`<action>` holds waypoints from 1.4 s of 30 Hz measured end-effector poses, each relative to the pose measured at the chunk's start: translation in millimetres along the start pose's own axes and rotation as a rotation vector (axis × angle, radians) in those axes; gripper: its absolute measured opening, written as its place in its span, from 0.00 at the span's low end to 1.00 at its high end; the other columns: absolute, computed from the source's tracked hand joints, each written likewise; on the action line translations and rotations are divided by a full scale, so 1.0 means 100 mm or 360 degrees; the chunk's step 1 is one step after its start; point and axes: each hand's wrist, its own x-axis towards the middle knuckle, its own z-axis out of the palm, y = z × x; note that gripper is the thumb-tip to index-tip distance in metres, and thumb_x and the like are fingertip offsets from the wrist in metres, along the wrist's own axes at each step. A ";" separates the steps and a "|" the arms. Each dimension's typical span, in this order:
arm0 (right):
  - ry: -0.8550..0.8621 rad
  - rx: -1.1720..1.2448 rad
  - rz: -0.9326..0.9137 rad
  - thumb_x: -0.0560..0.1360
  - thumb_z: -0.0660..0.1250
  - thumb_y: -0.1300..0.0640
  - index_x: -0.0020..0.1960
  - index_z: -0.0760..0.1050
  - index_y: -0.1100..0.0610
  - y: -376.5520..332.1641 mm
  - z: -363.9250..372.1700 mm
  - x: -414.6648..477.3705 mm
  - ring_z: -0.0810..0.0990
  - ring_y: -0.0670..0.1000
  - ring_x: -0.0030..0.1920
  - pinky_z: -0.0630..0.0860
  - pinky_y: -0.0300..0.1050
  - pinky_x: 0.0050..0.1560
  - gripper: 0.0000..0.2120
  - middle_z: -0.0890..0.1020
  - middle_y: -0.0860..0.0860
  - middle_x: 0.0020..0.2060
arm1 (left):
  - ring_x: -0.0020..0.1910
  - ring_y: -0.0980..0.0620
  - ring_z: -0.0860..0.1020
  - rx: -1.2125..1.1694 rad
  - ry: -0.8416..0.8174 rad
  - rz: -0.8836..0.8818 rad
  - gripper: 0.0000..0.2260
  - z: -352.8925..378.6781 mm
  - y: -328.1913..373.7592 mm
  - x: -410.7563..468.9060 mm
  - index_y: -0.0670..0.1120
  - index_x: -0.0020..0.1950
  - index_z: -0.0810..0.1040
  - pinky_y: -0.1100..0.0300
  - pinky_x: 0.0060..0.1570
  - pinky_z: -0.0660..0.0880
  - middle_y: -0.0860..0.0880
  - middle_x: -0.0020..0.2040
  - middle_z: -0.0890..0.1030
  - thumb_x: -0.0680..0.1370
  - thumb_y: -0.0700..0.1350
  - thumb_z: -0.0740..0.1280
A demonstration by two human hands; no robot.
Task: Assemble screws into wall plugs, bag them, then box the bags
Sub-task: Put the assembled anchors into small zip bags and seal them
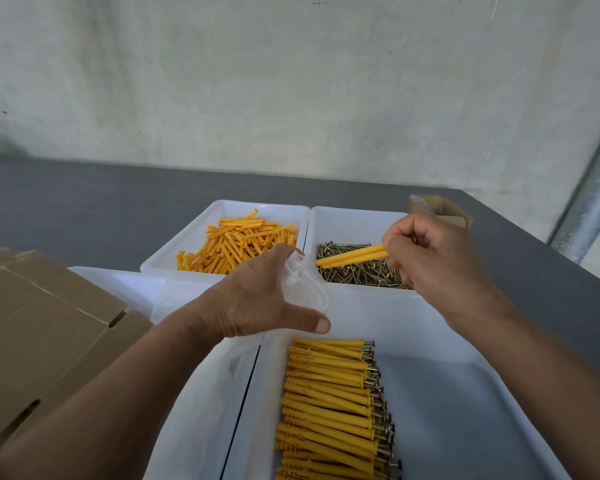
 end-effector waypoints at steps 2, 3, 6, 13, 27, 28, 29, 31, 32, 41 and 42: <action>-0.0055 0.0259 0.0079 0.75 0.66 0.61 0.38 0.79 0.51 -0.04 0.02 -0.02 0.70 0.45 0.25 0.66 0.37 0.24 0.10 0.78 0.48 0.26 | 0.56 0.57 0.72 -0.0003 0.0002 0.0011 0.44 0.01 0.02 -0.01 0.59 0.68 0.63 0.65 0.47 0.71 0.58 0.60 0.72 0.58 0.66 0.78; -0.0110 0.0323 0.0106 0.75 0.66 0.62 0.37 0.80 0.51 -0.05 0.03 -0.04 0.70 0.45 0.24 0.65 0.34 0.23 0.10 0.78 0.48 0.26 | 0.56 0.57 0.72 0.0003 -0.0002 0.0018 0.44 0.01 0.04 -0.01 0.59 0.69 0.63 0.64 0.49 0.71 0.58 0.60 0.72 0.57 0.66 0.78; -0.0298 0.0284 0.0105 0.75 0.68 0.61 0.38 0.80 0.51 -0.07 0.09 -0.09 0.70 0.44 0.24 0.66 0.33 0.23 0.09 0.80 0.49 0.27 | 0.59 0.55 0.72 -0.0011 -0.0025 0.0052 0.47 0.03 0.10 -0.02 0.59 0.69 0.63 0.56 0.57 0.74 0.58 0.61 0.73 0.54 0.69 0.76; -0.0605 0.0053 -0.0059 0.76 0.69 0.57 0.45 0.81 0.49 -0.12 0.29 -0.23 0.72 0.44 0.22 0.69 0.35 0.24 0.04 0.80 0.45 0.28 | 0.57 0.56 0.75 -0.0078 -0.0025 0.0175 0.40 0.08 0.18 -0.04 0.57 0.67 0.66 0.52 0.59 0.74 0.58 0.58 0.77 0.59 0.62 0.80; -0.0988 -0.0080 0.0223 0.81 0.55 0.40 0.52 0.79 0.51 -0.17 0.34 -0.28 0.68 0.48 0.20 0.65 0.37 0.22 0.20 0.75 0.54 0.21 | 0.46 0.59 0.78 -0.0137 -0.0001 0.0294 0.30 0.10 0.16 -0.04 0.56 0.59 0.70 0.59 0.46 0.78 0.57 0.48 0.80 0.63 0.55 0.81; -0.0981 -0.0097 0.0224 0.81 0.55 0.39 0.52 0.79 0.50 -0.17 0.33 -0.28 0.68 0.49 0.20 0.67 0.38 0.23 0.19 0.75 0.51 0.20 | 0.46 0.59 0.78 -0.0145 0.0013 0.0284 0.29 0.10 0.16 -0.03 0.56 0.58 0.70 0.61 0.45 0.77 0.57 0.47 0.80 0.63 0.55 0.81; -0.0955 -0.0103 0.0218 0.81 0.55 0.40 0.51 0.79 0.49 -0.19 0.32 -0.28 0.69 0.49 0.20 0.68 0.38 0.24 0.19 0.76 0.51 0.21 | 0.46 0.60 0.78 -0.0159 0.0024 0.0274 0.29 0.09 0.15 -0.03 0.57 0.58 0.70 0.63 0.44 0.77 0.57 0.47 0.80 0.63 0.54 0.81; -0.0816 -0.0074 0.0183 0.81 0.56 0.42 0.48 0.80 0.48 -0.20 0.28 -0.25 0.72 0.50 0.21 0.71 0.41 0.25 0.17 0.81 0.49 0.28 | 0.46 0.61 0.78 -0.0196 0.0046 0.0251 0.28 0.09 0.13 -0.03 0.59 0.57 0.70 0.65 0.43 0.76 0.57 0.47 0.80 0.63 0.55 0.80; -0.0711 -0.0061 0.0164 0.81 0.57 0.44 0.46 0.81 0.48 -0.19 0.26 -0.23 0.74 0.49 0.22 0.71 0.41 0.24 0.15 0.84 0.46 0.33 | 0.46 0.61 0.77 -0.0202 0.0063 0.0233 0.28 0.08 0.12 -0.03 0.60 0.56 0.69 0.66 0.43 0.75 0.57 0.47 0.79 0.62 0.56 0.80; -0.0993 -0.1203 0.0103 0.80 0.60 0.51 0.51 0.81 0.51 0.04 0.14 -0.17 0.82 0.48 0.42 0.80 0.46 0.46 0.11 0.83 0.48 0.44 | 0.51 0.58 0.76 -0.0224 0.0108 0.0206 0.28 0.03 0.10 -0.03 0.64 0.58 0.69 0.66 0.46 0.74 0.60 0.52 0.76 0.63 0.57 0.80; -0.1076 -0.1290 0.0094 0.80 0.60 0.51 0.54 0.81 0.50 0.05 0.16 -0.18 0.81 0.47 0.45 0.79 0.44 0.48 0.11 0.82 0.47 0.47 | 0.52 0.58 0.76 -0.0230 0.0113 0.0202 0.28 0.02 0.10 -0.03 0.64 0.58 0.69 0.66 0.46 0.74 0.60 0.52 0.76 0.63 0.57 0.80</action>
